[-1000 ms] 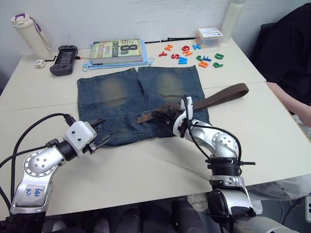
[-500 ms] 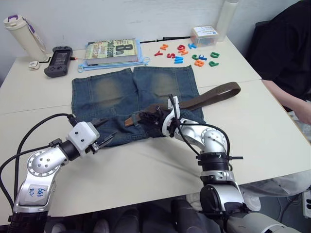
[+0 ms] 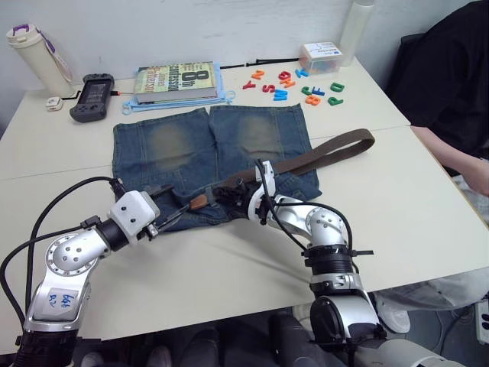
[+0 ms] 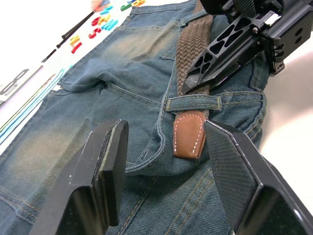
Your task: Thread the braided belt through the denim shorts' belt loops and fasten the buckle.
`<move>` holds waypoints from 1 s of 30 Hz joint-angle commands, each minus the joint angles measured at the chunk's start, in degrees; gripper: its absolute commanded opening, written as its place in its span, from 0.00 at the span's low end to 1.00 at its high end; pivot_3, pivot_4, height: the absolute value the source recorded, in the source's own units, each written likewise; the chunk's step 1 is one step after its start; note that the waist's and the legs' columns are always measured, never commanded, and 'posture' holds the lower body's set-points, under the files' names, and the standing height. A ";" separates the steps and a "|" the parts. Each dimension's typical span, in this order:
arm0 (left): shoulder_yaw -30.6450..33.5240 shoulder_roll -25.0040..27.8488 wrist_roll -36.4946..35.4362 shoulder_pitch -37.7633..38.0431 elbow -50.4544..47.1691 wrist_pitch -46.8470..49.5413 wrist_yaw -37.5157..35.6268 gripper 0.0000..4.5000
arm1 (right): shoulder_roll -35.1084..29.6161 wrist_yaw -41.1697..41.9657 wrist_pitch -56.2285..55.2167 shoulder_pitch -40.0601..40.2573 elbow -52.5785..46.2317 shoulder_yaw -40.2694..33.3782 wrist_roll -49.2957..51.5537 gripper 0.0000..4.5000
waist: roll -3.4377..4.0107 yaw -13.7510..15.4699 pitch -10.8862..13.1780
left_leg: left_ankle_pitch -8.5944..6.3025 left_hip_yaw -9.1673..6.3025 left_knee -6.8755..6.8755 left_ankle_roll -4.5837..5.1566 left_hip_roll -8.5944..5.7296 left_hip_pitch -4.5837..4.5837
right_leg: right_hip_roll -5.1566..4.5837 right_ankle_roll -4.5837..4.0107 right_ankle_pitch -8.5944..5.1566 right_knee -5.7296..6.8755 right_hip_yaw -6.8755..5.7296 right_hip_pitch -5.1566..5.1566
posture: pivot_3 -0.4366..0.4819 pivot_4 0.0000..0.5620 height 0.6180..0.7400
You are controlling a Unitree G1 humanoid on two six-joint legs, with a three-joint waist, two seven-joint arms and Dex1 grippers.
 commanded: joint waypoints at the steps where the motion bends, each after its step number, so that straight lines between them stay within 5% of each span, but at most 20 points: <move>1: 0.18 0.33 0.13 -0.12 -0.50 -0.68 0.06 0.63 | 0.51 -1.69 0.81 -0.03 -1.25 -0.50 -1.60 0.43 | 0.00 0.05 0.00 | 0.00 0.00 0.00 0.00 0.00 0.00 | 0.00 0.00 0.00 0.00 0.00 0.00 | 0.48 0.27 1.00; 6: 0.23 0.41 0.19 -0.42 0.12 -0.88 0.05 0.63 | -0.53 -6.09 3.53 0.52 -7.27 -3.36 1.58 0.89 | -0.02 0.32 -0.02 | 0.00 -0.02 0.01 0.00 -0.01 0.00 | -0.02 0.00 0.00 -0.01 -0.01 0.02 | 0.48 0.27 1.00; 8: 0.26 0.51 0.23 -0.88 0.68 -1.14 0.01 0.63 | -0.87 -8.33 4.83 0.97 -9.70 -4.60 3.39 0.98 | -0.02 0.47 -0.02 | 0.00 -0.02 0.02 0.00 -0.02 0.00 | -0.02 0.00 0.00 -0.02 -0.02 0.03 | 0.48 0.27 1.00; 15: -0.90 -0.22 -1.11 -4.74 3.83 -1.02 -0.69 0.63 | -2.24 -17.67 9.84 6.78 -19.63 -6.69 9.08 0.98 | -0.03 1.69 -0.02 | 0.00 -0.06 0.01 0.01 -0.04 -0.03 | -0.04 -0.01 0.00 -0.06 -0.05 0.04 | 0.48 0.27 1.00; 19: -0.46 -2.72 -10.91 -7.02 2.59 11.50 -2.00 0.63 | -3.55 -20.38 10.80 10.54 -25.86 -5.95 11.62 0.98 | -0.04 1.70 -0.03 | 0.00 -0.06 0.01 0.02 -0.04 -0.04 | -0.04 -0.01 0.00 -0.06 -0.04 0.05 | 0.48 0.27 1.00; 30: 2.35 -6.14 -27.93 -11.82 5.27 35.36 -0.32 0.63 | -19.74 -2.78 9.69 13.49 -50.38 3.51 14.87 0.98 | -0.06 1.74 -0.01 | -0.01 -0.08 -0.04 0.07 0.00 -0.04 | 0.03 -0.01 0.00 -0.07 -0.07 0.02 | 0.48 0.27 1.00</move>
